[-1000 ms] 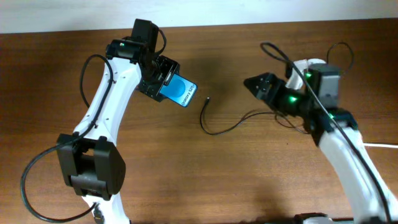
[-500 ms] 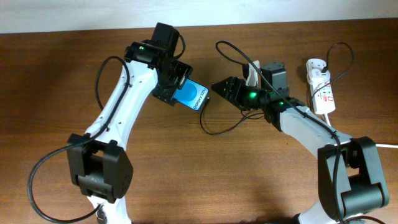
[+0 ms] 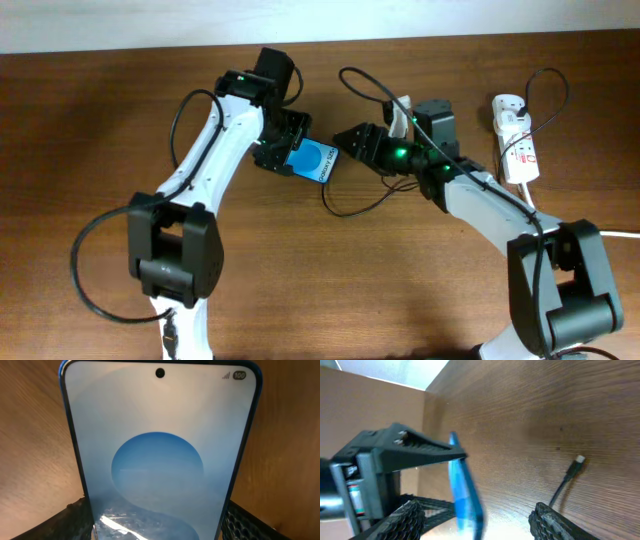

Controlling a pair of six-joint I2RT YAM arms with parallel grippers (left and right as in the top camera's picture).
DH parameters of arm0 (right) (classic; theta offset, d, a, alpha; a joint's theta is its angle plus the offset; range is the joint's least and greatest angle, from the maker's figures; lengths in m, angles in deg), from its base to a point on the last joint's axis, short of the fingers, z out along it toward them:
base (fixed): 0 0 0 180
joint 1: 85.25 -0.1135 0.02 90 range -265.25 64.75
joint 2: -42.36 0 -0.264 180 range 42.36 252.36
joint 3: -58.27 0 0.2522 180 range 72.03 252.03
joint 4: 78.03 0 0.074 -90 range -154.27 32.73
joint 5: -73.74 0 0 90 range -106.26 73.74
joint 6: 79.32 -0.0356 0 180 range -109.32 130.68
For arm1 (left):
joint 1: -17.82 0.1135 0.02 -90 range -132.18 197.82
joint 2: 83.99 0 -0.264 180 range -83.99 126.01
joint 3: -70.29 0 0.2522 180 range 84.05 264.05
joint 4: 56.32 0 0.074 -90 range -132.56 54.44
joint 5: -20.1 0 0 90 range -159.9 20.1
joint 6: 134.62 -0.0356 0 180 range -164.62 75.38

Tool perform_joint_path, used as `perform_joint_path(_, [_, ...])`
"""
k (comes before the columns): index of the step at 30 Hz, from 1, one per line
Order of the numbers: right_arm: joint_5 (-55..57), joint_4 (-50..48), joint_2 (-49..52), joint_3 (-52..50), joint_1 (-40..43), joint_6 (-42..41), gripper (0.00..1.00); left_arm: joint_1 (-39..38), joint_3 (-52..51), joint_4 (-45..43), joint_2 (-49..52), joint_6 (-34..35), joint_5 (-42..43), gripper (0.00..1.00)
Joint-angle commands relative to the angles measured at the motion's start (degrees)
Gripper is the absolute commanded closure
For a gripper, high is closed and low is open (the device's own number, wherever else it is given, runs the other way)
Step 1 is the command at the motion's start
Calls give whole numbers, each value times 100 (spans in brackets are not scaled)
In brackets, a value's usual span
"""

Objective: Plug charger to phone and switch on socket
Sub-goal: 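Move the right gripper toward the phone held by the left gripper, then grasp the phone's side edge with the right gripper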

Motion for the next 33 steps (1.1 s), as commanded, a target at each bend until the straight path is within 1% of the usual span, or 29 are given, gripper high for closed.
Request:
perform_joint_path(1, [236, 96, 31, 42, -192, -74, 28, 15, 120, -92, 190, 105, 490, 100])
perform_joint_path(4, [732, 437, 31, 42, -413, -94, 28, 13, 120, -140, 221, 144, 682, 100])
perform_joint_path(6, [1104, 433, 31, 42, -645, -94, 28, 13, 120, -140, 221, 181, 1021, 100])
perform_joint_path(8, [1272, 361, 31, 44, -815, -92, 29, 13, 120, -146, 221, 190, 1121, 100])
perform_joint_path(13, [1368, 317, 31, 44, -885, -92, 44, 13, 120, -92, 221, 188, 1141, 100])
perform_joint_path(19, [1497, 258, 31, 42, -887, -92, 58, 13, 120, -4, 221, 186, 1165, 100])
perform_joint_path(22, [1493, 262, 31, 44, -887, -92, 60, 13, 120, -4, 221, 188, 1165, 100])
perform_joint_path(26, [1425, 328, 31, 44, -887, -92, 66, 13, 120, -7, 221, 188, 1165, 100])
perform_joint_path(29, [1316, 339, 31, 42, -887, -92, 69, 13, 120, -7, 221, 188, 1167, 100])
perform_joint_path(33, [1318, 363, 31, 42, -887, -92, 71, 13, 120, -9, 221, 188, 1609, 100])
